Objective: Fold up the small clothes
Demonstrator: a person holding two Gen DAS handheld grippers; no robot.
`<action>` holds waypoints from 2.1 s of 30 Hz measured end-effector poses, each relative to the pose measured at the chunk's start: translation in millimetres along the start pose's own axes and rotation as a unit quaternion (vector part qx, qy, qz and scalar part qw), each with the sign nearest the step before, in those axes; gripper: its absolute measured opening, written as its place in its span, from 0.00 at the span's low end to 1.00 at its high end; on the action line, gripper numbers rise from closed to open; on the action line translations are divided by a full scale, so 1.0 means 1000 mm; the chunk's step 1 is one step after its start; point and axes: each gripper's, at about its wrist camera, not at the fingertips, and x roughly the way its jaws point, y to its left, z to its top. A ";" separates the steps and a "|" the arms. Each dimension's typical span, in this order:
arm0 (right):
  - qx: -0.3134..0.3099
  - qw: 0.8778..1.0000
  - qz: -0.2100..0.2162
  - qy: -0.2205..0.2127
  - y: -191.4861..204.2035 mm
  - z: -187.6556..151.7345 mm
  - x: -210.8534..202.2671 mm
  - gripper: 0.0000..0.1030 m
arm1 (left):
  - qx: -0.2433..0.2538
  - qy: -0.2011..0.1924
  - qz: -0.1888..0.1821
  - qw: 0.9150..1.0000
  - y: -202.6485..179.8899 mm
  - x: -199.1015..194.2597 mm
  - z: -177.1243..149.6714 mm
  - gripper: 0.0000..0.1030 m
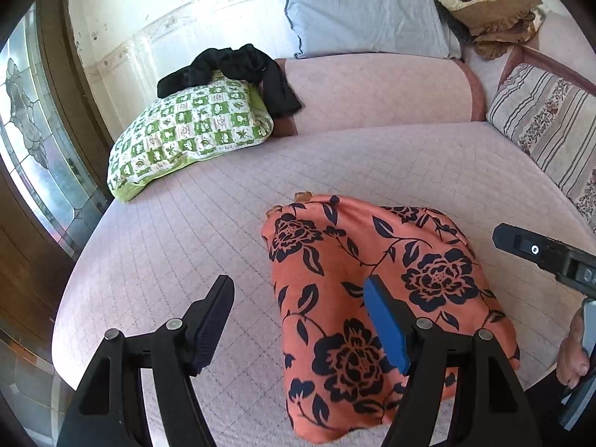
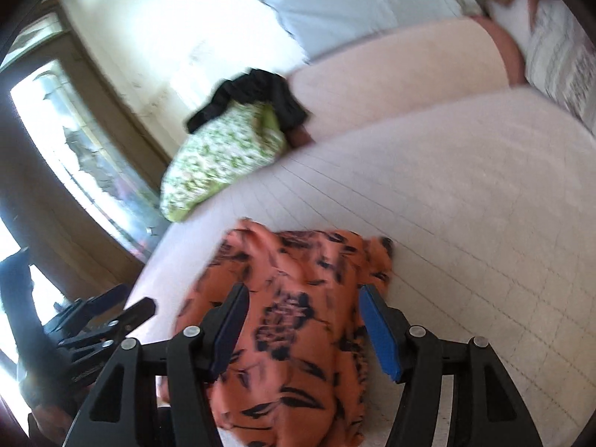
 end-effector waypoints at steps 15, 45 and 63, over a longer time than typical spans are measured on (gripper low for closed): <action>-0.037 0.986 -0.043 0.160 0.022 -0.053 0.055 0.59 | -0.044 0.121 0.003 0.992 0.026 0.079 -0.057 0.85; -0.029 0.998 -0.056 -0.007 0.053 0.000 0.011 0.66 | -0.023 0.005 0.075 0.997 0.024 0.027 0.022 0.89; -0.094 0.977 -0.158 -0.104 0.144 -0.031 -0.131 0.70 | -0.064 -0.123 0.102 0.985 0.053 -0.138 0.013 0.94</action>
